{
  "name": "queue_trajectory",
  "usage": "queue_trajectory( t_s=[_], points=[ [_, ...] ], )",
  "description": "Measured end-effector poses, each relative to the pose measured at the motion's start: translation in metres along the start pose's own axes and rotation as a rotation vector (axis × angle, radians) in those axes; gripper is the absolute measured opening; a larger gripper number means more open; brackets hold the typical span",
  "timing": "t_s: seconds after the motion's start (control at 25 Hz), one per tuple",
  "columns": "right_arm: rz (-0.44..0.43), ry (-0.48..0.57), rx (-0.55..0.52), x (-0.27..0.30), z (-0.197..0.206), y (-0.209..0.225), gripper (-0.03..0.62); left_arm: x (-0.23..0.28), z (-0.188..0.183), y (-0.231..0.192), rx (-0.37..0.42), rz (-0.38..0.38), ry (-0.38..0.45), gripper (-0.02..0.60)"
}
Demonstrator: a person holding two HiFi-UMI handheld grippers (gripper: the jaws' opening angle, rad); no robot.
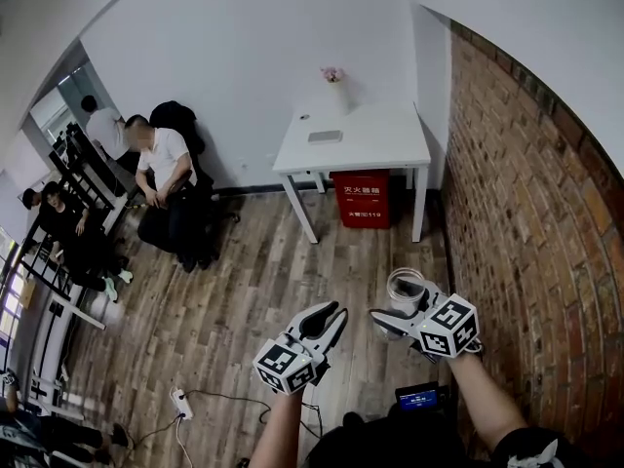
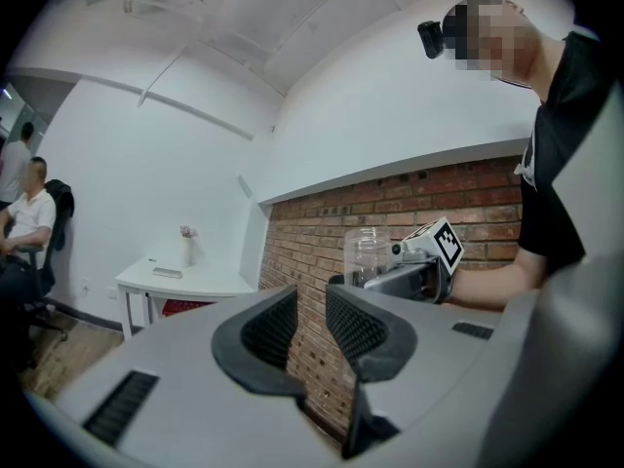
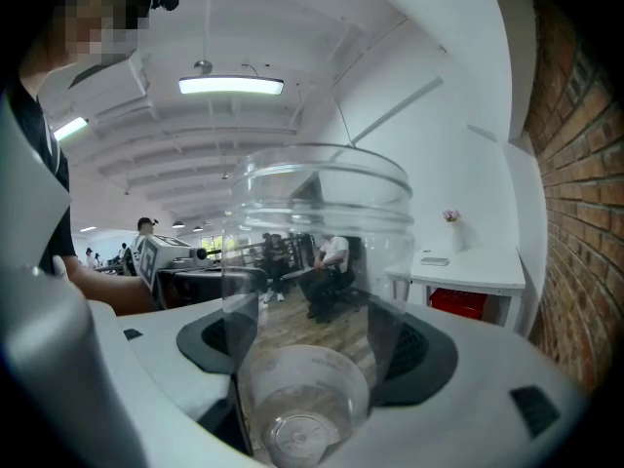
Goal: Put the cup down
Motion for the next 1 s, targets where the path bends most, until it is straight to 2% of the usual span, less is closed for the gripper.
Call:
queue_trajectory(
  t_s=[0.44,0.6,0.8,1.0],
  points=[
    [0.023,-0.018,0.053,-0.005,0.019,0.057,0.360,0.043,0.020,-0.025,-0.046,-0.039,0.003,0.094],
    [0.044,-0.032,0.064,0.004,0.020,0.089,0.360,0.071,0.025,-0.048,-0.061,-0.021,-0.008,0.092],
    [0.066,-0.042,0.065,0.040,0.014,0.136,0.360,0.111,0.024,-0.104,-0.068,-0.001,-0.002,0.092],
    [0.099,-0.043,0.078,0.098,-0.006,0.194,0.360,0.154,0.015,-0.185,-0.087,0.026,-0.005,0.092]
  ],
)
Point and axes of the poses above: the fingertips, and each gripper's own axes: x forward along the fingers, y to its right, z out of its underside, the point moved 7 cm from there along -x, backward along the fingers
